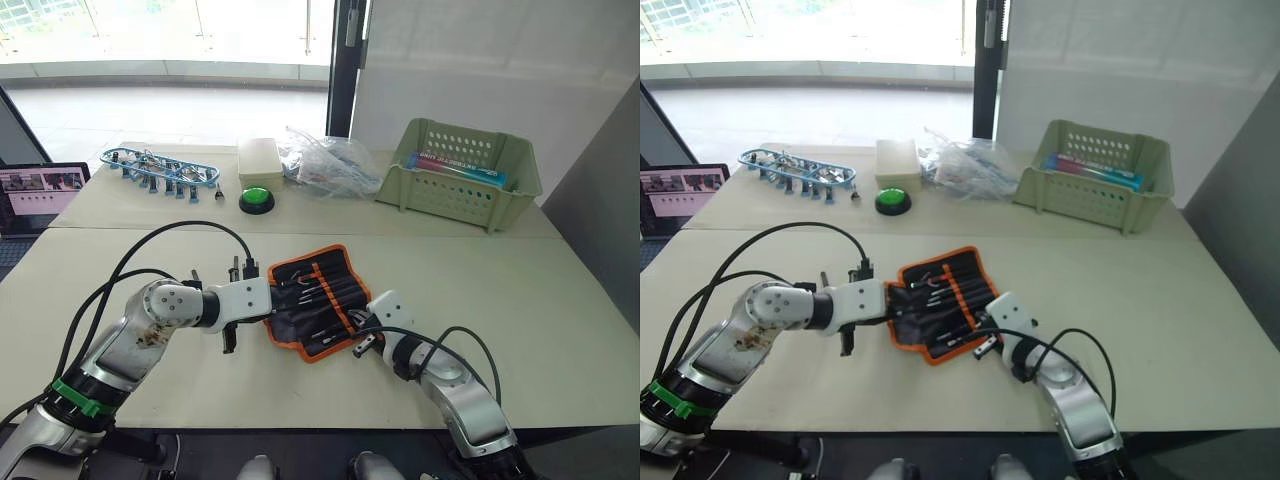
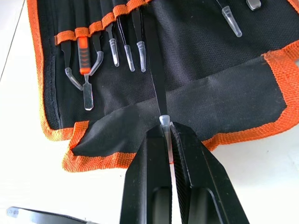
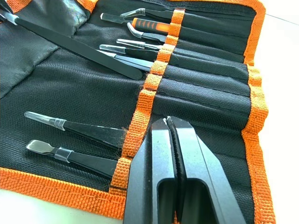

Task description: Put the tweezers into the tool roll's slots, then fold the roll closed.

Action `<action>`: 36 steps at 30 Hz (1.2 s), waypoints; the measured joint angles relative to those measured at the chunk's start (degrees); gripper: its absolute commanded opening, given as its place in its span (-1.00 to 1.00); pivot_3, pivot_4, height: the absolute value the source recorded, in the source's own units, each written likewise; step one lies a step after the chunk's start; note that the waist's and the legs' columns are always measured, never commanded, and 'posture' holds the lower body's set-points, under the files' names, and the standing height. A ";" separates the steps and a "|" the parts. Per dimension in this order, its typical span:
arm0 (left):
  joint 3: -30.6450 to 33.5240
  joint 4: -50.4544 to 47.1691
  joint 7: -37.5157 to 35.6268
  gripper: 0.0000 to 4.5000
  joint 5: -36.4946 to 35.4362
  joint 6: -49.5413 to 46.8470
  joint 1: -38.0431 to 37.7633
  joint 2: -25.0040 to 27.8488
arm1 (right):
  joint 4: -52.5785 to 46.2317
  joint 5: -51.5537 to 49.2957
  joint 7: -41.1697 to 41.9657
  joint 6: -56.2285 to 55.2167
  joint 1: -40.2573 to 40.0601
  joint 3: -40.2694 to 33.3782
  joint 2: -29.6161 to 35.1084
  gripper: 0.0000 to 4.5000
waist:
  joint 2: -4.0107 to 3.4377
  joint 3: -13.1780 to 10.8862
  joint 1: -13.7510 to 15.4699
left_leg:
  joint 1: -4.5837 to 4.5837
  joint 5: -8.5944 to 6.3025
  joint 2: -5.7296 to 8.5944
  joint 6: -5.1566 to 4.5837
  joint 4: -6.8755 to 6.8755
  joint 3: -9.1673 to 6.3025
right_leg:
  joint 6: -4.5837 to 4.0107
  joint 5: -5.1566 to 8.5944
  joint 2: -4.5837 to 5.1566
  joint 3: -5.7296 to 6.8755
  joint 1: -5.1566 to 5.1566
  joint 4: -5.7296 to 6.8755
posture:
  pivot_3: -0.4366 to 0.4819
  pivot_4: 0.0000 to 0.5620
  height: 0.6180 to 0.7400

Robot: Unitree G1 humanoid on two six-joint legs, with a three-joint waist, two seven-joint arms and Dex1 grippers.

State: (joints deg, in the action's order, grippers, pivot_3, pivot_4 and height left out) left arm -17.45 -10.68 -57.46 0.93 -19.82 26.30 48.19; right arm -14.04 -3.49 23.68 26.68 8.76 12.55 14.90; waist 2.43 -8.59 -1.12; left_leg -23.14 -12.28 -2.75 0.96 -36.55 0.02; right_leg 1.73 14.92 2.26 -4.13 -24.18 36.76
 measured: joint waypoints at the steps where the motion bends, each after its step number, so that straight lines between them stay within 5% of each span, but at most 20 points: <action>1: -0.21 0.30 -0.24 -0.99 0.19 0.33 0.25 -0.41 | -0.01 0.00 -0.11 0.03 0.00 0.00 -0.01 -1.00 | 0.00 0.00 0.04 | -0.01 0.00 0.00 0.00 -0.03 0.00 | 0.00 0.00 0.00 0.00 0.00 0.01 | -0.05 -0.47 0.96; 23: -1.46 5.62 -2.83 -0.99 3.78 7.21 2.57 -3.81 | -1.19 0.04 -1.35 0.82 -1.14 0.10 -0.47 -1.00 | 0.01 0.01 0.25 | 0.00 0.00 0.00 -0.01 -0.28 -0.03 | 0.00 -0.01 -0.04 0.01 0.04 0.25 | -0.05 -0.47 0.96; 36: -4.49 17.84 -5.33 -0.99 5.39 6.38 11.57 -15.96 | -1.12 0.21 -1.38 0.99 -1.05 0.21 -0.75 -1.00 | 0.02 0.03 0.31 | -0.02 0.01 0.02 -0.01 -0.42 -0.07 | -0.03 -0.04 -0.07 0.00 0.07 0.35 | -0.05 -0.47 0.96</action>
State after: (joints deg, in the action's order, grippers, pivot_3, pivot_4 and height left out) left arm -21.94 7.16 -62.79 6.33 -13.44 37.87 32.23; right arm -15.15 -3.28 22.30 27.67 7.71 12.76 14.15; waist 2.44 -8.56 -0.81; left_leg -23.16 -12.28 -2.72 0.95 -36.97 -0.05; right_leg 1.71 14.88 2.19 -4.13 -24.11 37.11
